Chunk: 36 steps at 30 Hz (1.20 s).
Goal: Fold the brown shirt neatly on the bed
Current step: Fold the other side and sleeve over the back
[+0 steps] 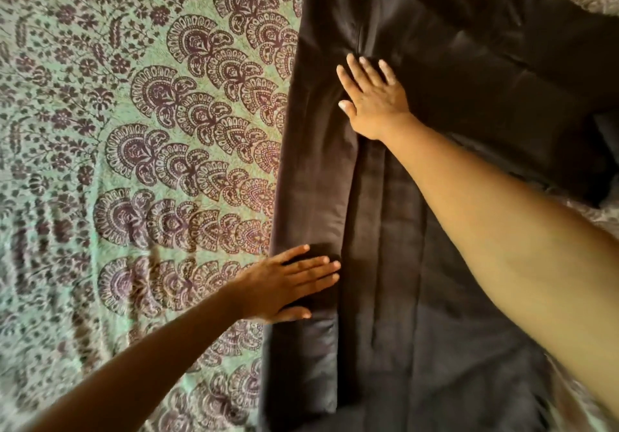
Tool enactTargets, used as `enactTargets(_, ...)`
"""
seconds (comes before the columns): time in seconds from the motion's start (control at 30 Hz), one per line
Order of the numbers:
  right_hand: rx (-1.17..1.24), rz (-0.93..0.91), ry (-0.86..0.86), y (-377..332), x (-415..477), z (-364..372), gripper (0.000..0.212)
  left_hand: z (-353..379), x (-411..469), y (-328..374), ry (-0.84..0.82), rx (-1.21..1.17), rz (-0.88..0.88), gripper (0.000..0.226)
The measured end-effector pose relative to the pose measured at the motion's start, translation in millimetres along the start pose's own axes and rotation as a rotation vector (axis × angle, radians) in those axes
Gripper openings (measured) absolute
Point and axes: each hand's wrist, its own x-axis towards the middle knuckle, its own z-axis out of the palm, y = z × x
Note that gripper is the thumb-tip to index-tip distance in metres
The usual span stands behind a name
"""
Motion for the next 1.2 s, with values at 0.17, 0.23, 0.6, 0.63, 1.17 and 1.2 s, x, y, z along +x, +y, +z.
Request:
enactTargets(0.17, 0.164, -0.144, 0.177, -37.8, -52.4, 10.3, 0.059, -14.3, 17.8, -29.9, 0.021, 0.017, -0.316, 0.061)
enactTargets(0.23, 0.196, -0.22, 0.123, -47.7, -75.7, 25.6, 0.058, -11.8, 15.9, -29.6, -0.04, 0.046, -0.322, 0.061)
enactTargets(0.6, 0.107, -0.099, -0.061, -56.2, -84.7, 30.6, 0.061, 46.1, -70.9, 146.6, -0.068, -0.03, -0.062, 0.068)
enactTargets(0.63, 0.119, -0.092, -0.036, -61.1, -91.4, 29.4, 0.061, 44.2, -71.4, 148.6, -0.052, -0.039, -0.079, 0.067)
enactTargets(1.17, 0.115, -0.34, 0.071, -85.0, -158.2, 74.4, 0.069, 48.3, -89.7, 188.9, -0.041, -0.16, -0.09, 0.051)
enactTargets(1.2, 0.161, -0.355, 0.054, -84.0, -157.2, 72.7, 0.068, 40.2, -85.5, 189.7, 0.013, -0.233, -0.12, 0.05)
